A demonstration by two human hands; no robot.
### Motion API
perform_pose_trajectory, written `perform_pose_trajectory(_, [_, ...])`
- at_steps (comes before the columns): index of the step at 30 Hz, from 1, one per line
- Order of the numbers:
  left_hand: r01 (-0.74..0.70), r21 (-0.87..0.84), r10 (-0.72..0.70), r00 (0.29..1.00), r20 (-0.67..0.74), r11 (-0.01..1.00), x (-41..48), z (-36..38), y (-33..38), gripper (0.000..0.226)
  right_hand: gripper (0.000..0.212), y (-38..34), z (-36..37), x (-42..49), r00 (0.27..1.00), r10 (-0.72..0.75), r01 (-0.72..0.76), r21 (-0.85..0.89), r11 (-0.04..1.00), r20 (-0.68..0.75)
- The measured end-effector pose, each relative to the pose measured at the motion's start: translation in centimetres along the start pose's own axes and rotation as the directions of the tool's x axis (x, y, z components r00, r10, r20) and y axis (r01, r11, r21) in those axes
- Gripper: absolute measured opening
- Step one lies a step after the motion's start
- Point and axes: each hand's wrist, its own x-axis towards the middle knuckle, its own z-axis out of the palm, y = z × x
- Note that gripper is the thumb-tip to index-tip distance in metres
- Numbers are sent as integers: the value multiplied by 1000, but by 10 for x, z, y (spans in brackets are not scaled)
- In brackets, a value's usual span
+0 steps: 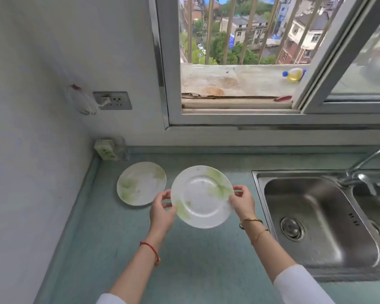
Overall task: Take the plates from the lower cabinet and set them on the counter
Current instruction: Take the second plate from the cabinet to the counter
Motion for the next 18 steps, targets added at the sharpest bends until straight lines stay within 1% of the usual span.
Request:
perform_pose_trajectory(5, [53,19,-53,998,19,998,60,22,-11,44,23,-1,20,52,1000,9,-8,-83,997,4])
perform_pose_trajectory(9, [78,74,-80,997,21,994,96,39,-22,43,26,5,34,89,1000,23,-21,-156,988,12])
perform_pose_trajectory(18, [100,166,-101,995,2,981,138,56,-45,44,27,19,65,134,999,35,-33,-232,972,5])
